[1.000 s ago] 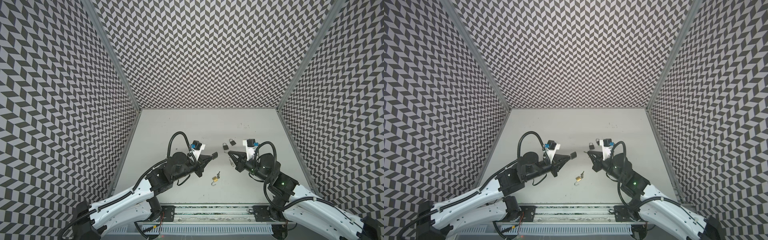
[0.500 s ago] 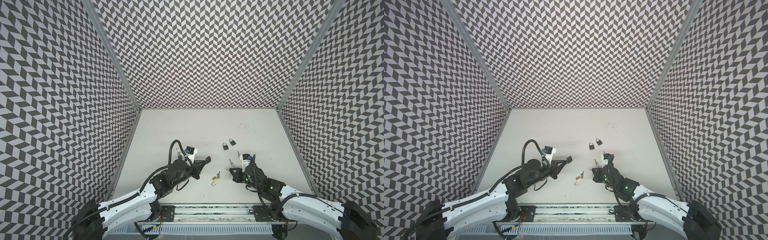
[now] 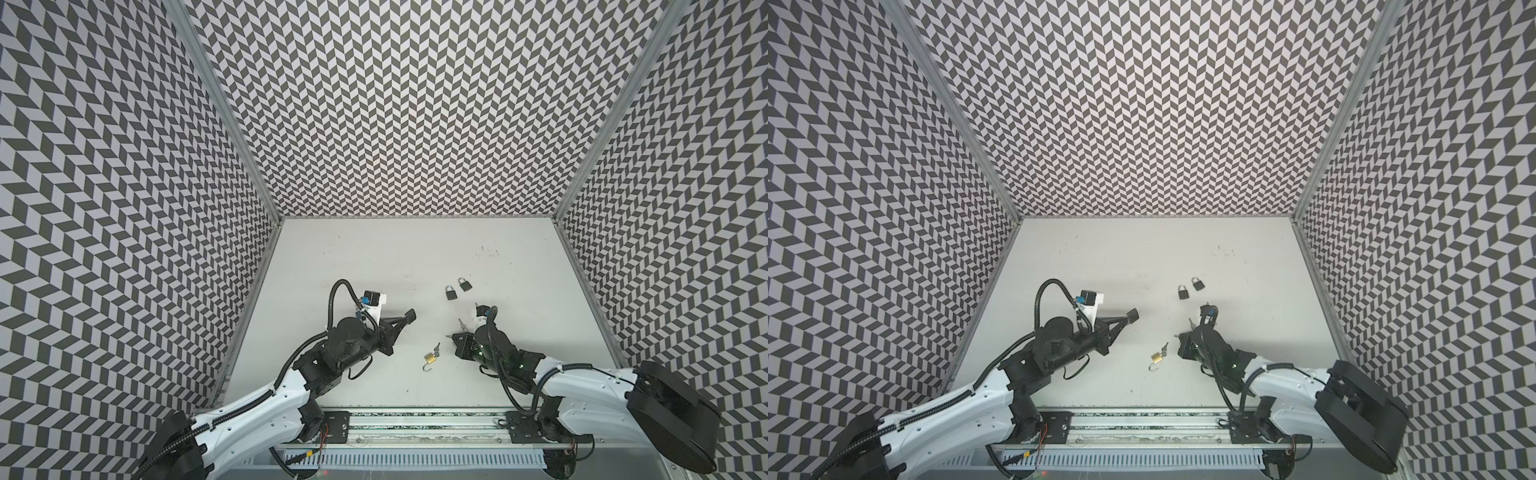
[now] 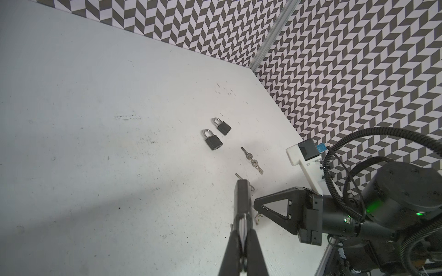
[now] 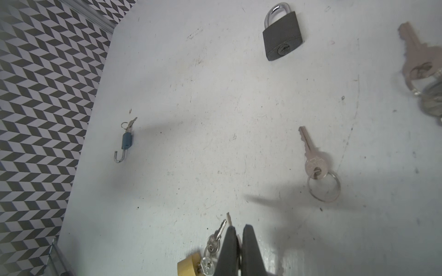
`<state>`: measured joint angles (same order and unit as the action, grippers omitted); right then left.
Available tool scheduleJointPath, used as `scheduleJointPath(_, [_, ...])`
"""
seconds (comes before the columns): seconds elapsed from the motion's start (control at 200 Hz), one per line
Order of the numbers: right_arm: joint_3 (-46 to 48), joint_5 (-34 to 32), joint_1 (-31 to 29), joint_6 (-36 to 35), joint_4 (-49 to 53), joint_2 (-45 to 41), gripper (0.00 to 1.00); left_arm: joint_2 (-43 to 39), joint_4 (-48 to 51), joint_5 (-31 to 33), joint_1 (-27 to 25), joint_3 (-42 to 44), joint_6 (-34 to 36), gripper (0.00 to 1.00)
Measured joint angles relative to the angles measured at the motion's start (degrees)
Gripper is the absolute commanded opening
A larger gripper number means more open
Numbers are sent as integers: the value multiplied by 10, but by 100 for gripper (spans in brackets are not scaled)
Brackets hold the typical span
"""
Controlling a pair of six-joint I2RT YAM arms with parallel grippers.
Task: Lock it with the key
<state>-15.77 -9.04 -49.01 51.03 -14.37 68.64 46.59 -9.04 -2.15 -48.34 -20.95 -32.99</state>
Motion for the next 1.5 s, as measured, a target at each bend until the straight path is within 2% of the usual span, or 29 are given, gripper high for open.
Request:
scheduleJointPath(0.095, [-6, 0, 6, -4, -12, 27, 0, 0, 1, -3, 0, 0, 1, 0])
scheduleJointPath(0.431, [-30, 19, 27, -19, -40, 92, 15, -2, 2, -8, 2, 0, 1, 0])
scheduleJointPath(0.646, [-34, 28, 31, -33, -31, 94, 33, -3, 2, -20, 12, 0, 1, 0])
scheduleJointPath(0.726, [-39, 24, 31, -44, -5, 60, 41, -9, 3, -28, 22, 0, 2, 0])
scheduleJointPath(0.841, [-49, 5, 31, -73, 41, -44, 53, -32, 3, -53, 47, 0, 5, 0])
scheduleJointPath(0.991, [-85, 7, 33, -152, 69, -177, 64, -54, -5, -111, 83, -4, 14, 0])
scheduleJointPath(1.131, [-146, 85, 41, -231, 110, -241, 68, -53, -11, -189, 95, -28, 28, 0])
scheduleJointPath(1.347, [-268, 308, 43, -324, 167, -223, 70, -53, -8, -310, 95, -108, 65, 0])
scheduleJointPath(1.502, [-322, 408, 43, -367, 200, -200, 72, -53, 10, -378, 95, -160, 107, 0])
